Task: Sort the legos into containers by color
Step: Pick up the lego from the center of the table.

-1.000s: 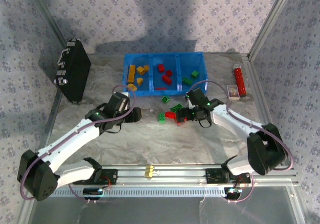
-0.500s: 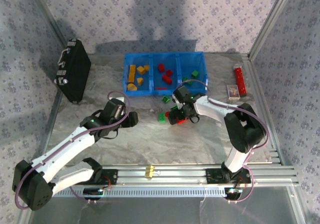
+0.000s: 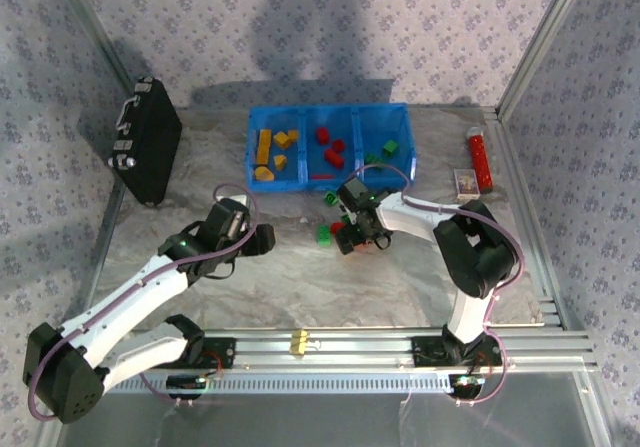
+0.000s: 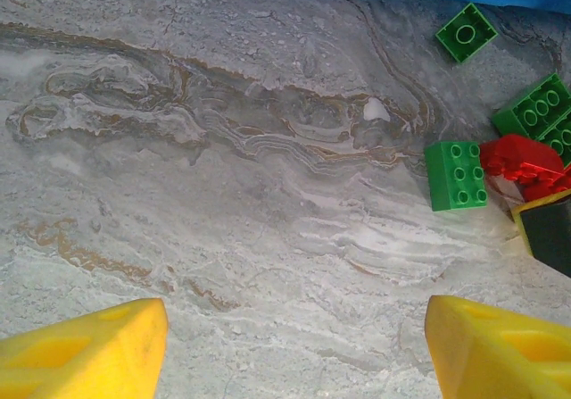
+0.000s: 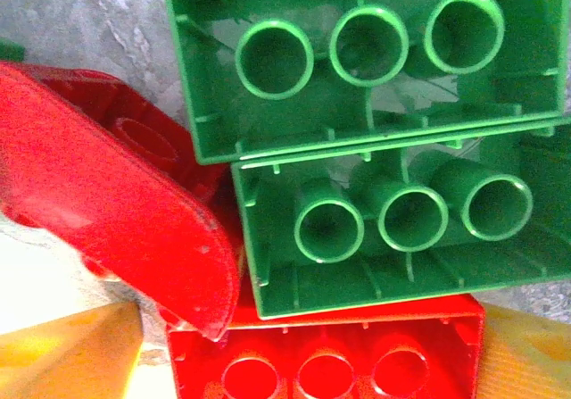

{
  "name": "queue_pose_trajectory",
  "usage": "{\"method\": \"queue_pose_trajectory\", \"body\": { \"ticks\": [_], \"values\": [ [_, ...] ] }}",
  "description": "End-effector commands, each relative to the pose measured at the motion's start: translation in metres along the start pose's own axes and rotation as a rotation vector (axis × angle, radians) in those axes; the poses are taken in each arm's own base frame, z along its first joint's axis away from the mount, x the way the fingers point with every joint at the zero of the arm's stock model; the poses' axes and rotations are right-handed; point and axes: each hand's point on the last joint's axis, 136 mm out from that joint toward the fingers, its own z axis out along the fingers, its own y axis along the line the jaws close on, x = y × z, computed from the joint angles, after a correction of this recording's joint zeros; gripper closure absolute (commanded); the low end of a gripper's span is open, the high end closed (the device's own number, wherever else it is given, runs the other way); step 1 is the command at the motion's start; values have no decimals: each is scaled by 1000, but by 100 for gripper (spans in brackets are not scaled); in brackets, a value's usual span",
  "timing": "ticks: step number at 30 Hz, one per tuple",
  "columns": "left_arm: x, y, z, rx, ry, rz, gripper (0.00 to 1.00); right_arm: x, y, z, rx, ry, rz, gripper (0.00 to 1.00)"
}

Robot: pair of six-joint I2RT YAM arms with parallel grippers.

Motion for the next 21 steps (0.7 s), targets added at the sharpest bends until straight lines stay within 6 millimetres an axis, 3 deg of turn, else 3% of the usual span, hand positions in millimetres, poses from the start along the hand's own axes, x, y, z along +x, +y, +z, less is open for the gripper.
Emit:
{"method": "queue_pose_trajectory", "body": {
  "ticks": [1,5,7,17,18,21],
  "values": [
    [0,2,-2,-6,-11,-3,24,5,-8,2,62,29,6,21],
    [0,2,-3,-6,-12,-2,24,-1,-8,-13,76,-16,10,38],
    [0,3,-4,-6,-15,-1,24,0,-10,-26,81,-26,12,42],
    [-1,3,-8,2,-24,2,25,-34,-9,-112,-17,-232,45,44],
    [0,2,-9,6,-24,-1,25,-47,-7,-127,-30,-276,43,44],
    [2,2,-9,14,-20,-2,25,-71,-4,-145,-57,-333,36,44]
  ]
}}
